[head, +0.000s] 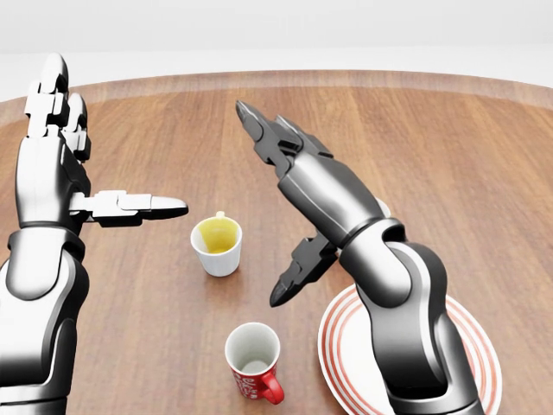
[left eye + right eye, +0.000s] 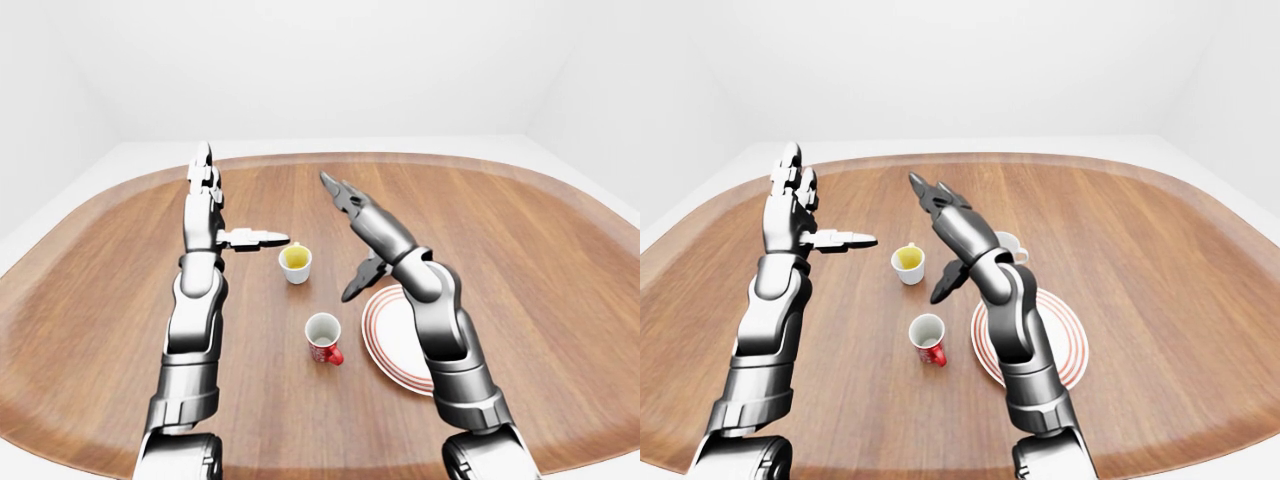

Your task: Pick up the red mug and put it on the plate

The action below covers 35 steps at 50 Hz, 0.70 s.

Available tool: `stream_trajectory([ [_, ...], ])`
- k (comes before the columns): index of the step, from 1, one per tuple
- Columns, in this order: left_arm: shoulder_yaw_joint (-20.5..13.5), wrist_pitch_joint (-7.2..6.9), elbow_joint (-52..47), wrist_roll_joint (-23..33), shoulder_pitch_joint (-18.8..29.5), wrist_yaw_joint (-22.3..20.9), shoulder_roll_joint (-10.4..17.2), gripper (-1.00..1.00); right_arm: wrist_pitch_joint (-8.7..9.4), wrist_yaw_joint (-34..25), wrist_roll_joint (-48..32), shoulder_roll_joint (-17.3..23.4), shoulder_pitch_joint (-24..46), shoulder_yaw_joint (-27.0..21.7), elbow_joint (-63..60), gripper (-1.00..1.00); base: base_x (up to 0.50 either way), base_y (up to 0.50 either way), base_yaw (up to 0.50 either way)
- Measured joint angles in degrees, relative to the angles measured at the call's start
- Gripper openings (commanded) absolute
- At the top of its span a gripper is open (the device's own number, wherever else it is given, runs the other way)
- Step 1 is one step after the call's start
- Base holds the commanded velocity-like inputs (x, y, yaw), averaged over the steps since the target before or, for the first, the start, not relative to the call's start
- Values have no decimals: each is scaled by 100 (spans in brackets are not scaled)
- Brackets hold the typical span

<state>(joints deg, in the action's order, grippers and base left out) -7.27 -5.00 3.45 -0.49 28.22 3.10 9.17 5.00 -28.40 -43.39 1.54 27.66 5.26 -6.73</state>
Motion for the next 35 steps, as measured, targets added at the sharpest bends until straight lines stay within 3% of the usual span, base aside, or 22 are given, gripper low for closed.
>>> stream_trajectory([
  [21,-16,0,-55,-13,15,-7,32,100,0,-970,-1227,-282,-264,307,-613,100,0,0,0],
  [35,-19,0,-198,3,24,-16,36,100,0,-1160,-1863,-483,-575,485,-760,100,0,0,0],
])
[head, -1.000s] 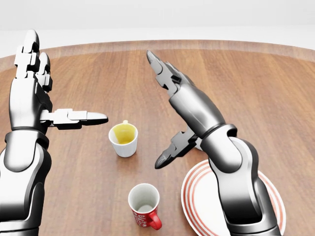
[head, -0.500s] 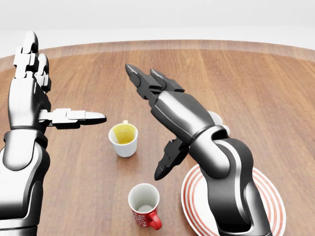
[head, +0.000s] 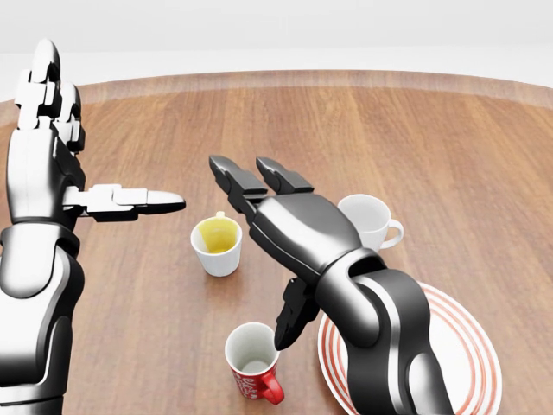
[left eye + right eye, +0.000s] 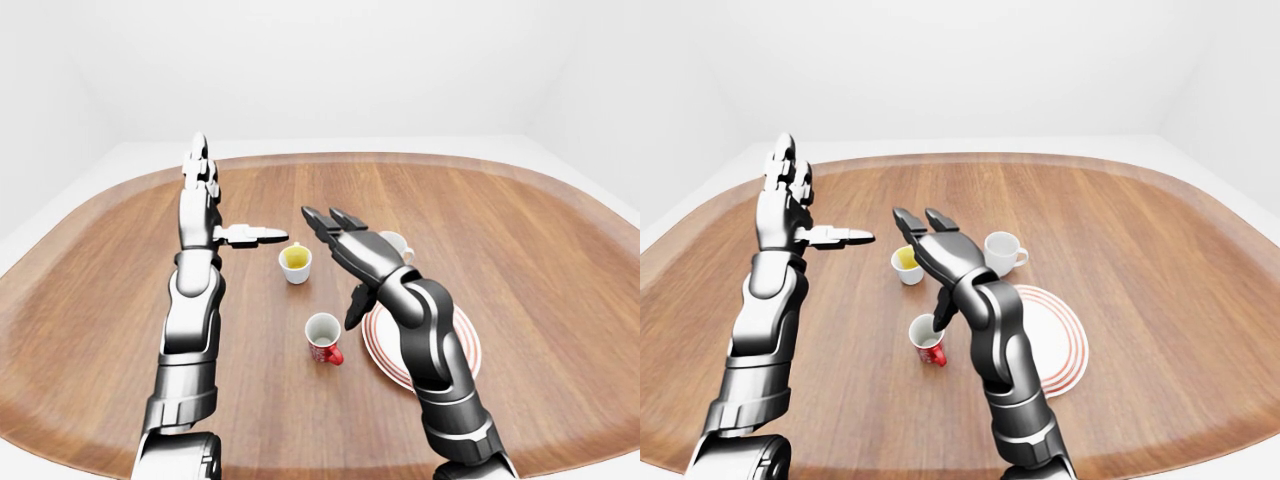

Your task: Pick up the red mug and put it on the plate

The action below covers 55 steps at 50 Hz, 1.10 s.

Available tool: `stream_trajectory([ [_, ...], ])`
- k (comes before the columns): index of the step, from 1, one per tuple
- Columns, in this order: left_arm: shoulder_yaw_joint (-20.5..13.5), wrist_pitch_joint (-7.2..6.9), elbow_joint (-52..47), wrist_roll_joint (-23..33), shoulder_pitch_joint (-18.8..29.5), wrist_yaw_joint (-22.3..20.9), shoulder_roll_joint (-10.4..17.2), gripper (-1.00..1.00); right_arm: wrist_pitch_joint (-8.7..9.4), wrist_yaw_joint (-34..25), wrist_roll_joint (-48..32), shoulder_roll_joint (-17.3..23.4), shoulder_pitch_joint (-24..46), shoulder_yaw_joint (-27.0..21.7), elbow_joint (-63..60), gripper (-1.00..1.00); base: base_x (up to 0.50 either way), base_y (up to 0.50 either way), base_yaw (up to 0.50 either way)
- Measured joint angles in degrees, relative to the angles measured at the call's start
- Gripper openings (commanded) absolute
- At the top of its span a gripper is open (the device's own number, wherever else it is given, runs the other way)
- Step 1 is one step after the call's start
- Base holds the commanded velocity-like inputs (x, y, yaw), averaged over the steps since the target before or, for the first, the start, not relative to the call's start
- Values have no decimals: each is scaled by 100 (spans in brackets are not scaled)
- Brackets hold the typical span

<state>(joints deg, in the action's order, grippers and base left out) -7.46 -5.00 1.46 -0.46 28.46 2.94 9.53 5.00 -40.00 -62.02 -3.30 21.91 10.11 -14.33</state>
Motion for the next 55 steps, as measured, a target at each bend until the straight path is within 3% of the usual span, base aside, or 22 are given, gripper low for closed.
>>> stream_trajectory([
  [55,-24,0,15,-14,-6,15,21,100,0,0,-835,-243,-374,225,859,100,0,0,0],
])
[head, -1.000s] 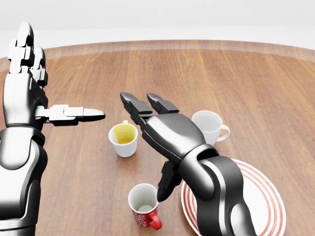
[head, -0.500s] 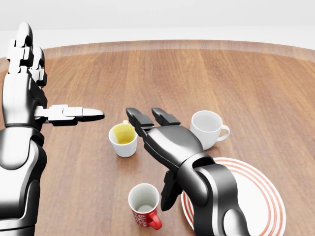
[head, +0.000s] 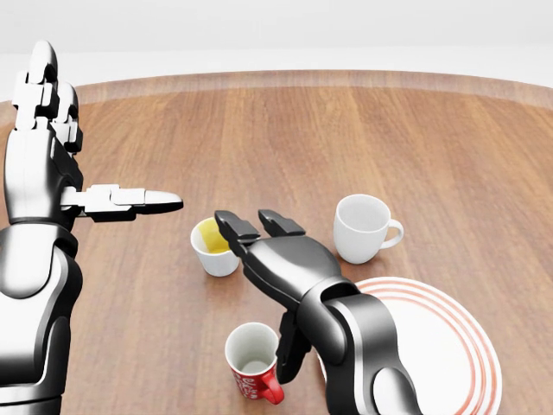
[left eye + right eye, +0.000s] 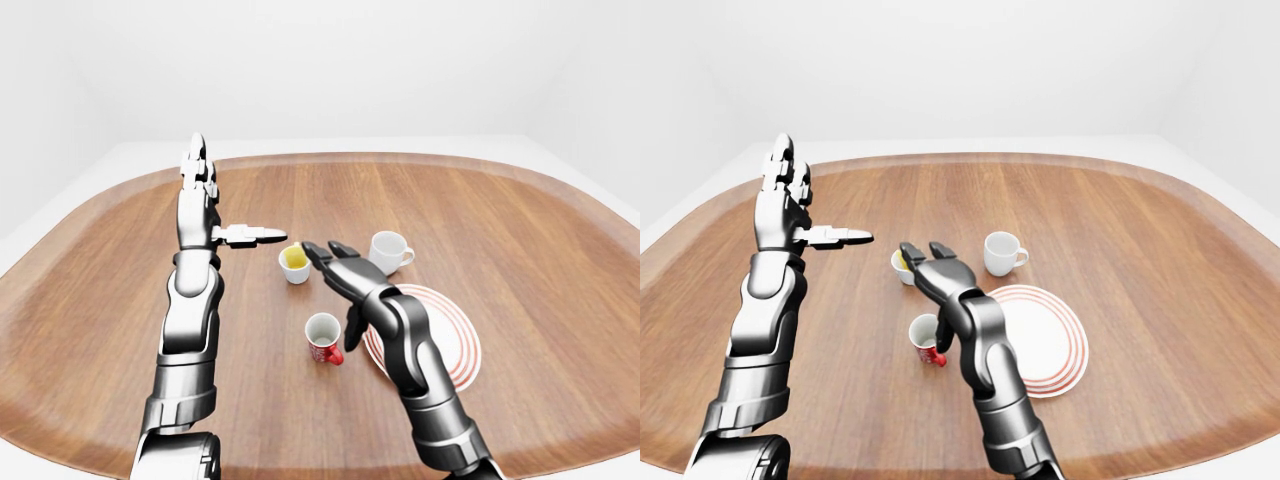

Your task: Pick up the red mug and put it on the plate

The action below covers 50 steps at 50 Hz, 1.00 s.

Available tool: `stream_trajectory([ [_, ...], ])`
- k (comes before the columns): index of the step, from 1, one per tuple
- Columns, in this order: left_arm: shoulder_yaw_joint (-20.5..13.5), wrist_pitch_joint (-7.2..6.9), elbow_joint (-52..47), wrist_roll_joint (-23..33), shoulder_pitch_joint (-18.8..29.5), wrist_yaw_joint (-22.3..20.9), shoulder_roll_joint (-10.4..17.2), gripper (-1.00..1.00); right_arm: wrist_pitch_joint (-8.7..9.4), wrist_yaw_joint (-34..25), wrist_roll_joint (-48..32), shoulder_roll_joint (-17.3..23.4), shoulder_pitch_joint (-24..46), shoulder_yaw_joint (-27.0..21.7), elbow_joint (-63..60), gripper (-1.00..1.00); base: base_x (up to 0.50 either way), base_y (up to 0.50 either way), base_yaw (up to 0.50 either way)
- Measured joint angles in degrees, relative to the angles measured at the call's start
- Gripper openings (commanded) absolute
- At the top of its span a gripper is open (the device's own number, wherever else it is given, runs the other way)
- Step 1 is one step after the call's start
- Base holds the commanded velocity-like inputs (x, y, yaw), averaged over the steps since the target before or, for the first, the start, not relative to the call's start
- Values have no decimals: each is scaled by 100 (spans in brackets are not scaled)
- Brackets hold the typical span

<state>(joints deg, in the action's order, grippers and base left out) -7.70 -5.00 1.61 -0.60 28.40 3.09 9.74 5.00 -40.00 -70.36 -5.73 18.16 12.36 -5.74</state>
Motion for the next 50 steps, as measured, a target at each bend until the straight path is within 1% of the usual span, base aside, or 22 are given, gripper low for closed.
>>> stream_trajectory([
  [14,-9,0,27,-10,0,-1,8,100,0,0,-49,-58,53,38,311,100,0,0,0],
  [34,-15,0,67,-22,-21,-2,13,100,0,12,94,-102,98,81,934,100,0,0,0],
  [50,-34,0,94,-43,-40,-6,27,100,0,270,321,-151,253,85,1578,100,0,0,0],
])
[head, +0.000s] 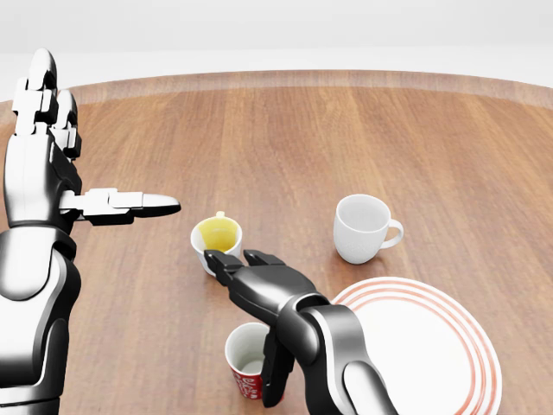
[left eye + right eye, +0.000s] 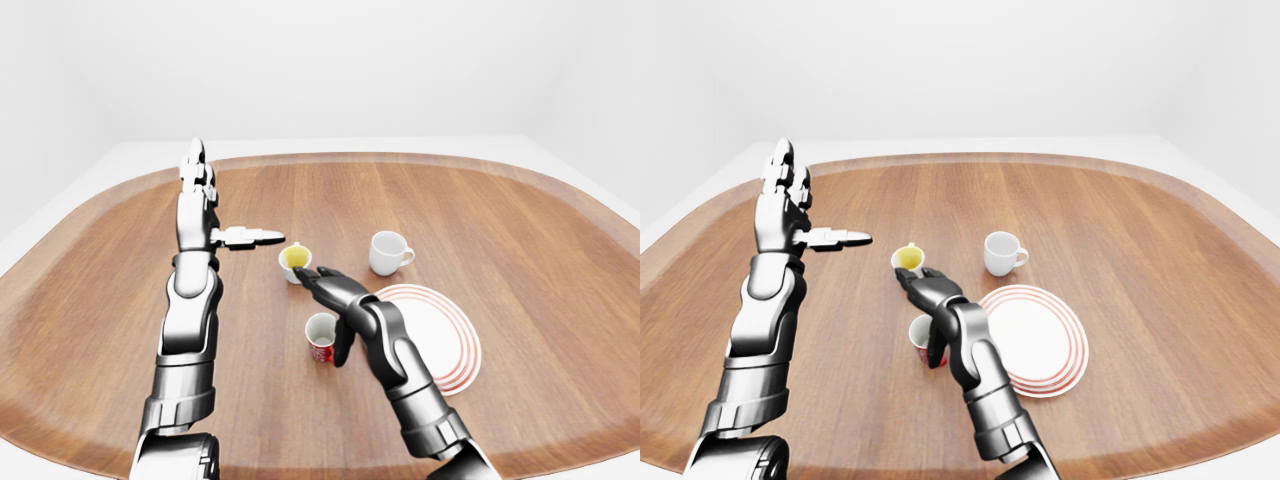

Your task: Pick up the red mug and put it on the plate

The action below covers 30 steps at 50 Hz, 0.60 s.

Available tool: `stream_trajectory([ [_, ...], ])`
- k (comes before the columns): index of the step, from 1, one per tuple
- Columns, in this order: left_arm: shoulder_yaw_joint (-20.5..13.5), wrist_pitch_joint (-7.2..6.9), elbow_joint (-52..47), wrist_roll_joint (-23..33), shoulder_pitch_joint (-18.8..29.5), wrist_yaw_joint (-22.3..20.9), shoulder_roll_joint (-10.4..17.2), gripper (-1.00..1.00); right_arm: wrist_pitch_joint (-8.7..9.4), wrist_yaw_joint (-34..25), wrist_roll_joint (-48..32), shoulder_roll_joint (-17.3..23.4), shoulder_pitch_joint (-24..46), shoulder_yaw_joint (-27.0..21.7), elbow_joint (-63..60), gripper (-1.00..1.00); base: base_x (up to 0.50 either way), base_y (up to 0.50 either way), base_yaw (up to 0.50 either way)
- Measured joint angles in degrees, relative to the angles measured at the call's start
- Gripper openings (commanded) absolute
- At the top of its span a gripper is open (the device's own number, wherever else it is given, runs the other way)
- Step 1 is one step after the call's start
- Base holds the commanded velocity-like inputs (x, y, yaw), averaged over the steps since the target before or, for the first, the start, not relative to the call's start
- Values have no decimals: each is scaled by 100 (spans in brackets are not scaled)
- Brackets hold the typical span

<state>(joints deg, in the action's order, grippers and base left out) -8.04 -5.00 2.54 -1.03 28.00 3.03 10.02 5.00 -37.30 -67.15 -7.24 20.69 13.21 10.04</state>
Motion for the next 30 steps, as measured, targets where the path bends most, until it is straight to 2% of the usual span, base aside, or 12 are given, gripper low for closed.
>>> stream_trajectory([
  [30,-32,0,-11,-30,-38,-19,31,100,0,915,653,61,561,-179,1622,100,0,0,0],
])
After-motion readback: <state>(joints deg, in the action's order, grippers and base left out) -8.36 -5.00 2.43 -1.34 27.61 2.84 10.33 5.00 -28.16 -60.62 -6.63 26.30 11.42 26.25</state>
